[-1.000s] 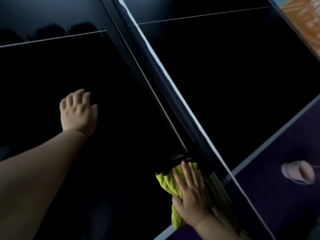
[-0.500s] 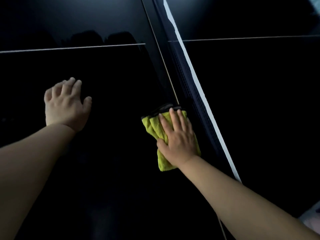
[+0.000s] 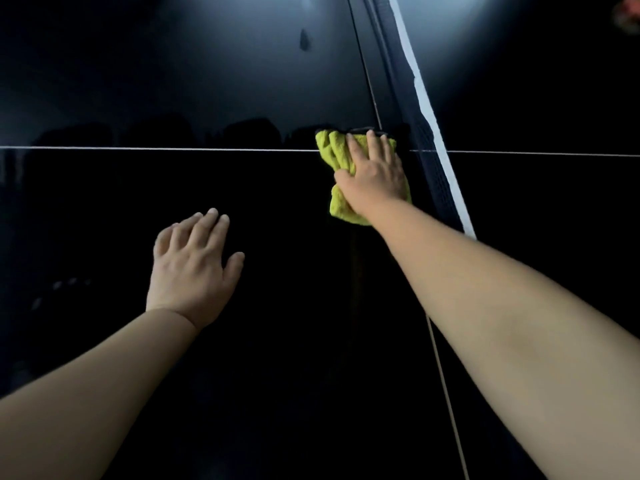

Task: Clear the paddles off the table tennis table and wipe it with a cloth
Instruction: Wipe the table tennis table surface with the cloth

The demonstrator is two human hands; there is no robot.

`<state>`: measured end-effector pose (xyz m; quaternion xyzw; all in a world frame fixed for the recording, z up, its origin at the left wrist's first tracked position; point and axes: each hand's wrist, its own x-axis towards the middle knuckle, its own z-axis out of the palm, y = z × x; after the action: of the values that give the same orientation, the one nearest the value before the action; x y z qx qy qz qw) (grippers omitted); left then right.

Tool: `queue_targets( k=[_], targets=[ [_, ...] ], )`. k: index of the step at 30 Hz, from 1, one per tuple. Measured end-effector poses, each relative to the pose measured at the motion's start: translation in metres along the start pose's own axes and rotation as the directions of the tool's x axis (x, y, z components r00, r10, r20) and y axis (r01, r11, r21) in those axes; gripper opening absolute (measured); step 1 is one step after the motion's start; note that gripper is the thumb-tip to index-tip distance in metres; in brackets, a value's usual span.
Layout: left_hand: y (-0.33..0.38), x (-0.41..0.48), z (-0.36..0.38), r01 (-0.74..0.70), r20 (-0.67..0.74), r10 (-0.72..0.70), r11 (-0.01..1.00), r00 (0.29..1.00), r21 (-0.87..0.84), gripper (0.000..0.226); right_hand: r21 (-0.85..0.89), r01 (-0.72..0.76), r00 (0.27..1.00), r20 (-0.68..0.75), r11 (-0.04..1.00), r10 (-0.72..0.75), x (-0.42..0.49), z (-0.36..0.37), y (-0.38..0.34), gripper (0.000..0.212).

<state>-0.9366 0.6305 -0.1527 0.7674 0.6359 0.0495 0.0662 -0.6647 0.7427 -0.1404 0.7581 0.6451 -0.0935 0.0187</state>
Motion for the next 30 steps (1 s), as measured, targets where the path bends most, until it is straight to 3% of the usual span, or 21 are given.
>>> queue_targets(
  k=[10,13,16,21,30],
  targets=[
    [-0.021,0.000,-0.010,-0.026,0.035,0.031,0.988,0.999,-0.149,0.070,0.037,-0.234,0.971,-0.034,0.972,0.235,0.016,0.004,-0.058,0.059],
    [-0.050,0.008,-0.016,-0.123,0.013,0.130,0.964,0.991,-0.234,0.055,0.047,-0.259,0.964,-0.049,0.965,0.261,0.016,0.012,-0.109,0.059],
    [-0.114,0.014,-0.027,-0.129,-0.079,0.117,0.976,0.990,-0.178,0.052,0.033,-0.205,0.977,-0.057,0.978,0.206,0.021,0.021,-0.176,0.059],
    [-0.241,0.001,-0.045,0.071,-0.119,-0.084,0.991,0.989,-0.111,0.053,0.013,-0.101,0.994,-0.046,0.995,0.101,0.026,0.037,-0.302,0.061],
    [-0.367,-0.066,-0.069,0.365,-0.065,-0.379,0.917,0.923,-0.157,0.055,-0.002,0.210,0.977,0.041,0.978,-0.209,-0.014,0.063,-0.508,0.066]
  ],
)
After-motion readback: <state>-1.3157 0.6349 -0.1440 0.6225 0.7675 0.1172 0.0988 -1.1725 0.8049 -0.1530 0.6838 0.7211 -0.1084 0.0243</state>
